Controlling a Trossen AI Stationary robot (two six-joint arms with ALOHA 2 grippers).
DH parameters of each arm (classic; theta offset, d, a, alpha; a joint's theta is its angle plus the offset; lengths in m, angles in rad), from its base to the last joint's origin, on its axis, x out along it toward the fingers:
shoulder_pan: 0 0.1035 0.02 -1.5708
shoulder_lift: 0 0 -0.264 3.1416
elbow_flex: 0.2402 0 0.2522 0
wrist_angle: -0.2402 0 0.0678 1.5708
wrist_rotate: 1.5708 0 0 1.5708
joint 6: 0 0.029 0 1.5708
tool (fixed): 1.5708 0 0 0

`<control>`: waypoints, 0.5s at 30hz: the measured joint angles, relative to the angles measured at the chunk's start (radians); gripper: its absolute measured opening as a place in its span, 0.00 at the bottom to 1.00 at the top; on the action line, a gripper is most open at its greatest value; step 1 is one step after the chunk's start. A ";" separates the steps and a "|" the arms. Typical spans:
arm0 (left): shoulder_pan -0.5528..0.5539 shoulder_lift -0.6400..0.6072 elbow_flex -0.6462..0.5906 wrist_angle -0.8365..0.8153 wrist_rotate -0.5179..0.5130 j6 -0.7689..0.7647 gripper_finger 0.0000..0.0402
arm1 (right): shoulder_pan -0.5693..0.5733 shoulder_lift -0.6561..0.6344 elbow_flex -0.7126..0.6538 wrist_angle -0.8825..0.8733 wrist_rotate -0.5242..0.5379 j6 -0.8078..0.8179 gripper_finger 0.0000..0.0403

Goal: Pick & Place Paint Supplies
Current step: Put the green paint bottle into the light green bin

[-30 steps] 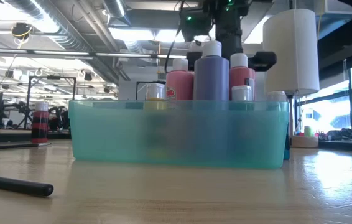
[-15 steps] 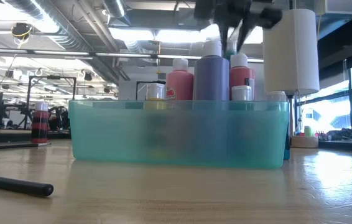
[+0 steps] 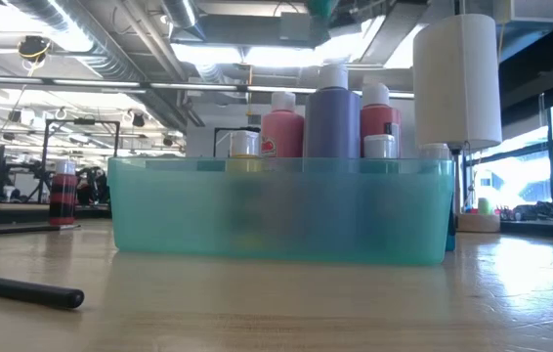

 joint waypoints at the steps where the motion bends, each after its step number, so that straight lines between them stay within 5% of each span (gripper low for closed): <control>1: 0.000 0.000 0.000 0.000 0.000 -0.003 0.24 | 0.029 0.000 0.000 -0.002 -0.008 0.001 0.30; 9: 0.000 0.000 0.000 -0.045 0.000 -0.073 0.24 | 0.210 0.055 0.000 -0.002 -0.022 0.207 0.30; 15: 0.000 0.000 0.000 -0.056 0.000 -0.107 0.24 | 0.243 0.132 0.000 -0.006 -0.071 0.315 0.30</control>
